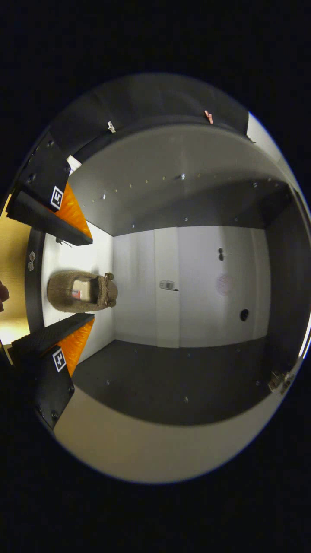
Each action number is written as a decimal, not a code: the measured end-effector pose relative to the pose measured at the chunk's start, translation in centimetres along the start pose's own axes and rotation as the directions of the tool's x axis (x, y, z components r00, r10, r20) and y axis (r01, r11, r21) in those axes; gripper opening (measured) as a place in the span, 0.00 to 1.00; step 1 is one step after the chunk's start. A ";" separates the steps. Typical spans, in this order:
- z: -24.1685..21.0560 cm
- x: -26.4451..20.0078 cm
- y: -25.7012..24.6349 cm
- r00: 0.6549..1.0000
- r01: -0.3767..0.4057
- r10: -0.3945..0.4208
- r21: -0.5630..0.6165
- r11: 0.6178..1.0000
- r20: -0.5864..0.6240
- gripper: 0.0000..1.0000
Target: Open the shoe cabinet door, grab the shoes and put them into the shoe cabinet, then close the shoe cabinet door.
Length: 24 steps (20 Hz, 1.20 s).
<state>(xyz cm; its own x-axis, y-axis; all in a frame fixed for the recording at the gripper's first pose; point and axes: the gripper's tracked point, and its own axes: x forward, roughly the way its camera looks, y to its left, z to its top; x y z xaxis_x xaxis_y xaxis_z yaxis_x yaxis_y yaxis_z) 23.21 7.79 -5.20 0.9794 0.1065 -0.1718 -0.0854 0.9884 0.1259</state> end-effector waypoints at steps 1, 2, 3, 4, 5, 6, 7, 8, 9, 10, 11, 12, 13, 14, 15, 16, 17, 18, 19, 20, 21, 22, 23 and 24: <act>0.5 -2.0 -0.2 1.000 0.002 -0.002 0.002 1.000 0.026 0.99; 1.0 -3.9 -0.5 0.999 0.008 -0.008 0.001 1.000 0.051 0.99; 1.2 -5.9 -1.1 0.997 0.019 -0.019 -0.001 1.000 0.070 0.99; 1.3 -7.6 -1.5 0.996 0.026 -0.026 0.006 1.000 0.086 0.99; 1.1 -9.6 -1.5 0.995 0.024 -0.026 0.015 1.000 0.097 0.99; 0.9 -11.5 -1.7 0.995 0.021 -0.023 0.018 1.000 0.102 0.99; 0.5 -13.2 -1.8 0.995 0.015 -0.016 0.016 1.000 0.101 0.98; 0.1 -14.8 -2.0 0.995 0.013 -0.013 0.006 1.000 0.097 0.98; -0.1 -16.1 -2.2 0.995 0.007 -0.006 -0.005 1.000 0.102 0.99; -0.2 -17.4 -2.4 0.995 0.001 0.000 -0.012 1.000 0.103 0.99; -0.1 -18.4 -2.5 0.995 0.000 0.001 -0.016 1.000 0.101 0.98; 0.1 -19.8 -2.8 0.995 -0.006 0.007 -0.003 1.000 0.102 0.98; 0.6 -21.2 -3.0 0.993 -0.016 0.015 0.014 1.000 0.113 0.99; 0.9 -22.5 -3.3 0.993 -0.023 0.019 0.027 0.999 0.120 0.99; 1.2 -23.5 -3.8 0.991 -0.027 0.022 0.033 0.999 0.132 0.99; 1.3 -24.7 -4.3 0.989 -0.026 0.020 0.041 0.999 0.146 0.99; 1.4 -25.8 -4.7 0.988 -0.034 0.026 0.047 0.998 0.154 0.99; 1.4 -26.9 -5.4 0.986 -0.028 0.021 0.046 0.999 0.164 0.98; 1.3 -27.9 -6.3 0.986 -0.022 0.014 0.044 0.999 0.168 0.98; 1.5 -28.9 -7.4 0.986 -0.005 -0.002 0.044 0.999 0.169 0.98; 1.8 -29.8 -8.6 0.984 0.009 -0.018 0.052 0.999 0.178 0.98; 2.0 -30.7 -9.6 0.984 0.022 -0.033 0.064 0.998 0.174 0.98; 2.2 -31.6 -10.5 0.983 0.029 -0.040 0.067 0.997 0.178 0.98; 2.4 -32.4 -11.5 0.982 0.045 -0.056 0.063 0.997 0.182 0.98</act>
<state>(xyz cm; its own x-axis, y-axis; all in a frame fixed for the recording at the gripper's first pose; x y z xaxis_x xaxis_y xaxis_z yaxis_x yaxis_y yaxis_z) -7.10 -7.25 1.24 0.9996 0.0299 0.0020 -0.0297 0.9834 0.1790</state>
